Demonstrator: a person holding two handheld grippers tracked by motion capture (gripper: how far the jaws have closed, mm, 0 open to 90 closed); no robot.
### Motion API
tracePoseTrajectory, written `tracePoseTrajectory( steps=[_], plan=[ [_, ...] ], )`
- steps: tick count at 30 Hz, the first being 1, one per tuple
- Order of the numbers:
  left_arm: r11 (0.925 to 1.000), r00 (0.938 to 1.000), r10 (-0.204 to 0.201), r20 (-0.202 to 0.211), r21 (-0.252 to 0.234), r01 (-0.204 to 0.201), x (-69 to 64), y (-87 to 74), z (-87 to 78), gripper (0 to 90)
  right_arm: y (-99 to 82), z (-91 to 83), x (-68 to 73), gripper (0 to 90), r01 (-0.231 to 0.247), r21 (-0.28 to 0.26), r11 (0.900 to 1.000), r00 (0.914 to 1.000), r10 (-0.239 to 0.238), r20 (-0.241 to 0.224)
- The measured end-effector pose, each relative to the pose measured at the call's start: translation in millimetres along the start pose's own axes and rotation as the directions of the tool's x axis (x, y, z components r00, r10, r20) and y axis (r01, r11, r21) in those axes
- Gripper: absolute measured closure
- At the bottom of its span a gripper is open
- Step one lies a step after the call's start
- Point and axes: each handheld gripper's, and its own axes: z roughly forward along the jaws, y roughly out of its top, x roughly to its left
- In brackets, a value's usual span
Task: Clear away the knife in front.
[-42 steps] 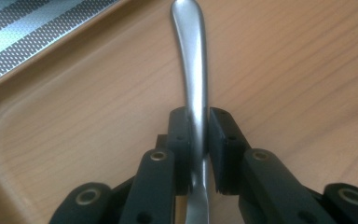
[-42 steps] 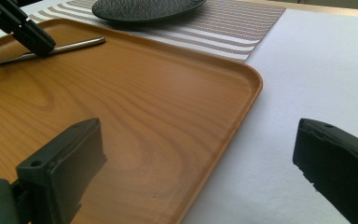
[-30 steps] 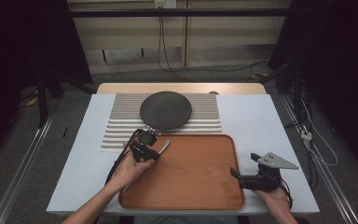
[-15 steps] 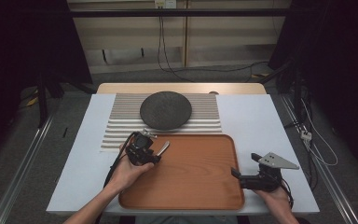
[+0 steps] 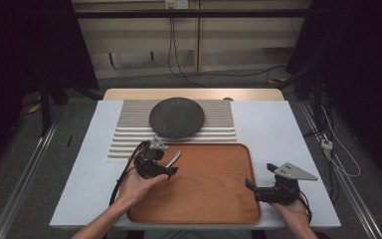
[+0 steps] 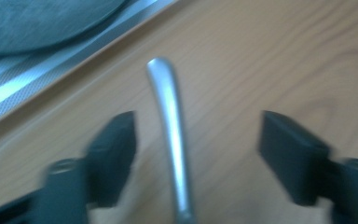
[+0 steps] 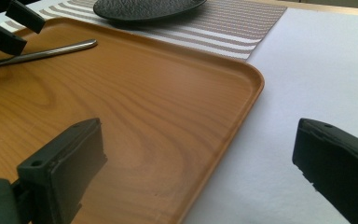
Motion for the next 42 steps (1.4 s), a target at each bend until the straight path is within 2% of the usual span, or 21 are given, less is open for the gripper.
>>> tracePoseTrajectory(
  steps=[1,3,4,5,7,9,11,13,14,15,20,23,28,32,33,37,42],
  plan=[
    [0.9996,0.9999,0.013,-0.005,-0.026,-0.013,-2.7,-0.4,-0.2,44.8,0.0,-0.1,-0.3,1.8,0.000,-0.001,1.0000,1.0000,0.000,0.001],
    [0.9993,0.9994,0.034,-0.009,-0.014,-0.034,-6.8,0.0,2.7,52.5,0.0,-0.6,-0.7,1.8,-0.003,-0.004,1.0000,1.0000,0.003,0.003],
    [0.9995,0.9995,0.031,-0.008,-0.009,-0.031,-8.2,-0.3,4.8,59.7,-0.2,-1.1,-1.0,1.8,-0.002,-0.003,1.0000,1.0000,0.002,0.004],
    [0.9996,0.9995,0.029,0.011,0.003,-0.029,-8.7,-0.2,7.1,65.4,-0.1,-1.5,-1.0,1.8,-0.005,-0.004,1.0000,1.0000,0.005,0.004],
    [0.9992,0.9992,0.037,0.011,0.016,-0.038,-10.0,-0.1,10.0,77.7,-0.2,-2.2,-0.9,1.8,-0.007,-0.006,1.0000,1.0000,0.007,0.007],
    [0.9985,0.9988,0.046,0.016,0.028,-0.046,-10.7,0.0,12.7,86.4,-0.3,-2.8,-0.7,1.8,-0.004,-0.007,1.0000,1.0000,0.004,0.004],
    [0.9978,0.9991,0.042,0.013,0.052,-0.042,-10.7,-0.1,15.8,90.0,-0.3,-2.8,-0.8,1.9,-0.003,-0.007,1.0000,1.0000,0.003,0.004],
    [0.9975,0.9993,0.013,0.036,0.068,-0.016,-8.8,-1.1,18.5,90.0,-0.4,-2.6,-0.9,1.8,-0.004,-0.006,1.0000,1.0000,0.004,0.003],
    [0.9963,0.9994,0.027,0.021,0.081,-0.028,-9.0,-1.3,19.5,90.0,-0.4,-2.5,-0.7,1.8,-0.004,-0.006,1.0000,1.0000,0.004,0.002],
    [0.9949,0.9982,0.055,-0.023,0.086,-0.053,-10.2,-1.9,20.9,90.0,-0.4,-2.5,-0.6,1.8,-0.005,-0.006,1.0000,1.0000,0.005,0.001],
    [0.9948,0.9973,0.063,-0.038,0.083,-0.060,-6.2,-3.2,21.4,90.0,-0.3,-2.1,-1.0,1.8,-0.005,-0.005,1.0000,1.0000,0.005,0.001],
    [0.9916,0.9940,0.095,-0.053,0.093,-0.090,-8.3,-2.7,21.5,90.0,-0.2,-1.5,-1.1,1.8,-0.005,-0.004,1.0000,1.0000,0.005,0.002],
    [0.9898,0.9925,0.104,-0.065,0.105,-0.097,-7.9,-3.2,19.8,90.0,-0.1,-0.2,-0.5,1.8,-0.004,0.001,1.0000,1.0000,0.004,0.001],
    [0.9925,0.9948,0.075,-0.069,0.102,-0.068,-5.3,-4.5,18.4,90.0,-0.3,-1.6,-1.0,1.9,-0.008,-0.003,1.0000,1.0000,0.008,0.002],
    [0.9944,0.9966,0.050,-0.065,0.096,-0.044,-4.8,-4.7,18.3,90.0,-0.4,-2.0,-1.2,1.9,-0.011,-0.004,0.9999,0.9999,0.011,0.003],
    [0.9915,0.9950,0.071,-0.071,0.114,-0.063,-4.4,-4.4,16.7,90.0,-0.4,-2.5,-2.1,1.8,-0.014,-0.005,0.9999,0.9999,0.014,0.003],
    [0.9913,0.9956,0.059,-0.073,0.121,-0.050,-2.3,-5.2,15.0,90.0,-0.1,-2.3,-1.2,1.8,-0.013,-0.005,0.9999,0.9999,0.013,0.006]
  ],
)
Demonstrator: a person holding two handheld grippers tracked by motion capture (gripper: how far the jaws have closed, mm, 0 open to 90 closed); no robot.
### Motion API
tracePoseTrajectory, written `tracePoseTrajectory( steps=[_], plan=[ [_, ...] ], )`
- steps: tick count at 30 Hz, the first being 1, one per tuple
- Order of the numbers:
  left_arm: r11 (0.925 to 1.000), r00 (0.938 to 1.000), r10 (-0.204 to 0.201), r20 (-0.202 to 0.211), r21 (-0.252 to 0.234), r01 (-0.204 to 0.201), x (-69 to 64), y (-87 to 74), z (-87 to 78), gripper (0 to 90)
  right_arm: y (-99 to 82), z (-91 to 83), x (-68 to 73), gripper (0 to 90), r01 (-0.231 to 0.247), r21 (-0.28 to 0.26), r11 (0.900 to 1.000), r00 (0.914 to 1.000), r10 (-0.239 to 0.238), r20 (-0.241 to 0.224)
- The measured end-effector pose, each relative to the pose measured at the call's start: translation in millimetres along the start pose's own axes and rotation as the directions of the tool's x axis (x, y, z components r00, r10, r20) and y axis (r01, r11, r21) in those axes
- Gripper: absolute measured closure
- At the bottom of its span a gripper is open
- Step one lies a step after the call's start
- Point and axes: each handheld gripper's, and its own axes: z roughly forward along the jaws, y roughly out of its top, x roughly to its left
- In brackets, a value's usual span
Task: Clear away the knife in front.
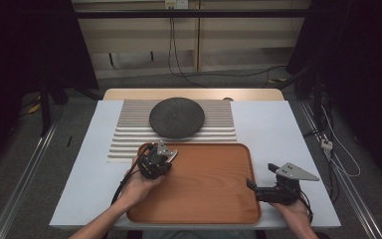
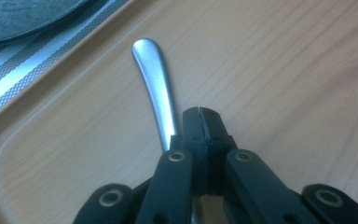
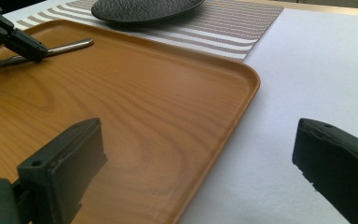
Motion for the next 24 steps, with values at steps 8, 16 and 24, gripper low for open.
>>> tracePoseTrajectory(
  steps=[8,16,24],
  plan=[
    [0.9998,0.9998,-0.019,-0.005,0.002,0.019,6.2,-3.6,-2.7,90.0,-0.2,-0.3,-0.7,1.8,-0.001,0.000,1.0000,1.0000,0.001,0.000],
    [0.9996,0.9996,-0.028,0.004,0.002,0.028,12.4,-5.6,-7.8,90.0,-0.3,0.0,-1.1,1.9,-0.003,0.001,1.0000,1.0000,0.003,0.000],
    [0.9989,0.9996,-0.025,-0.010,0.040,0.025,12.4,-6.0,-7.5,90.0,-0.3,0.2,-1.3,1.9,-0.003,0.001,1.0000,1.0000,0.003,0.001]
  ],
)
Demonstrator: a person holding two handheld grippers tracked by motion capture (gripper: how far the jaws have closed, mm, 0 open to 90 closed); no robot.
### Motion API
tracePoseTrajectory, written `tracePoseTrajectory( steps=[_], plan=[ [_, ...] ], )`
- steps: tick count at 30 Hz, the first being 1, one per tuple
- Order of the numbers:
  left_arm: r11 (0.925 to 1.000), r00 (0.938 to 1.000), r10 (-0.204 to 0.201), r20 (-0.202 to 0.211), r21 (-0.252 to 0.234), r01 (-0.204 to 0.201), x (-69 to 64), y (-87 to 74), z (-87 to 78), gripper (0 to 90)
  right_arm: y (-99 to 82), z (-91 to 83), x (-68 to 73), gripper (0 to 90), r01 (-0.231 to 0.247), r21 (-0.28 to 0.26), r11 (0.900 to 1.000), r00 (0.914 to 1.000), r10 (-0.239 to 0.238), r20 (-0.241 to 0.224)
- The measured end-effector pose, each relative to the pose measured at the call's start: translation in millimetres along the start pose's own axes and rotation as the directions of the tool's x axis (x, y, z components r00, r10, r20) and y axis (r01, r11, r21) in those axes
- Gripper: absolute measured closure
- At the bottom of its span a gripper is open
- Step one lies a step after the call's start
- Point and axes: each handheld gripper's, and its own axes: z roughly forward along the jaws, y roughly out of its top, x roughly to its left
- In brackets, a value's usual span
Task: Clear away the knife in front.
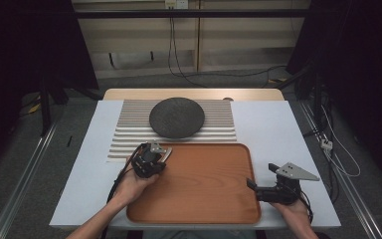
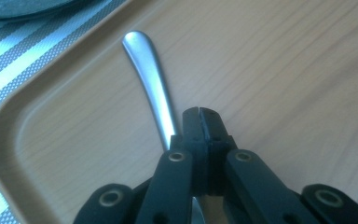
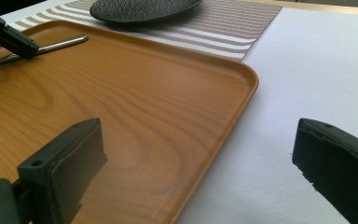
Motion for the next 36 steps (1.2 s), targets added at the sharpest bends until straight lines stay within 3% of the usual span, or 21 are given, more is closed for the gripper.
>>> tracePoseTrajectory(
  steps=[5,9,15,36],
  plan=[
    [0.9999,0.9999,-0.015,0.008,0.005,0.014,5.7,-2.8,-2.0,90.0,0.0,0.4,0.5,1.9,-0.002,0.001,1.0000,1.0000,0.002,0.001],
    [0.9998,0.9998,-0.017,-0.006,0.006,0.017,8.5,-6.8,-4.7,90.0,0.0,-0.3,0.2,2.0,-0.004,0.001,1.0000,1.0000,0.004,0.003],
    [0.9986,0.9982,-0.052,-0.028,0.009,0.053,10.4,-10.0,-7.0,90.0,0.2,0.6,0.8,2.0,-0.002,0.001,1.0000,1.0000,0.002,0.002],
    [0.9948,0.9935,-0.101,-0.054,0.010,0.101,23.7,-31.1,-20.7,90.0,0.1,1.0,0.7,2.3,-0.001,0.005,1.0000,1.0000,0.001,0.006]
  ],
)
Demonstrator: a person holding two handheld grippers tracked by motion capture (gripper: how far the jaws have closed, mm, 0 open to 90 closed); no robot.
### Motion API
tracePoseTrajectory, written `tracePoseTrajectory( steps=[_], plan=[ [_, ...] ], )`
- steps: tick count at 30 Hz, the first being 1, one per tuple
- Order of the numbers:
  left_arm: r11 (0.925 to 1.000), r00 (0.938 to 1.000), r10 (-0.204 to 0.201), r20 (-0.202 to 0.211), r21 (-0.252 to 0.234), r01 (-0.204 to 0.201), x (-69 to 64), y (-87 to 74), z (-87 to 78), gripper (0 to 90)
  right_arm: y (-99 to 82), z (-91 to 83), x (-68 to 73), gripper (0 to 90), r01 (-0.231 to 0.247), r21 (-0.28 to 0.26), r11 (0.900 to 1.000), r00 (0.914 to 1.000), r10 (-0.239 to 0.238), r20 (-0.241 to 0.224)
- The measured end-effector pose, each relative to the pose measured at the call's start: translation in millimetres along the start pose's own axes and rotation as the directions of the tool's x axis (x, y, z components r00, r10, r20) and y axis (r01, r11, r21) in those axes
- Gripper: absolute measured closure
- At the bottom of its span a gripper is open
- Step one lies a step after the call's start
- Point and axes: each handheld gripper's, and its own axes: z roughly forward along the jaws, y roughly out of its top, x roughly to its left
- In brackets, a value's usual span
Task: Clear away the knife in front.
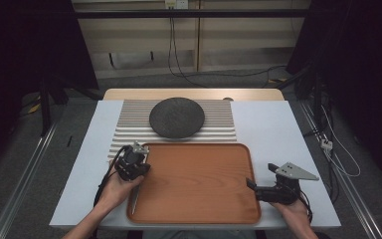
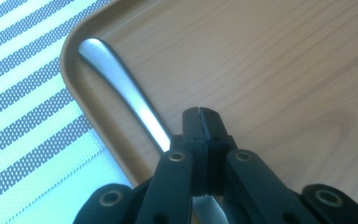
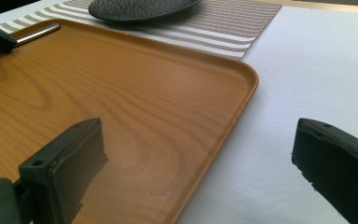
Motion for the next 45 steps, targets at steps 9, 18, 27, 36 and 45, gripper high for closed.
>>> tracePoseTrajectory(
  steps=[9,18,27,36,45],
  plan=[
    [0.9996,1.0000,-0.005,0.001,-0.028,0.005,-1.0,-3.4,0.5,90.0,-0.2,0.4,-0.4,2.4,-0.002,-0.001,1.0000,1.0000,0.002,-0.002],
    [0.9949,0.9997,-0.005,0.025,-0.100,0.008,-2.3,-6.6,-0.1,81.6,0.1,-0.1,0.2,2.4,-0.001,0.000,1.0000,1.0000,0.001,-0.002],
    [0.9783,0.9998,-0.009,0.018,-0.207,0.012,-7.9,-2.1,-4.6,32.6,0.1,-0.4,0.5,2.4,-0.005,-0.002,1.0000,1.0000,0.005,-0.001],
    [0.9370,0.9961,-0.029,0.084,-0.345,0.056,-9.2,-3.9,-25.5,6.7,0.1,-0.9,0.0,2.4,-0.001,-0.004,1.0000,1.0000,0.001,0.001],
    [0.9218,0.9992,-0.034,-0.022,-0.387,0.023,-12.2,-17.0,-40.9,8.6,0.1,-1.3,-2.3,2.4,-0.013,-0.015,0.9998,0.9999,0.013,0.000]
  ],
)
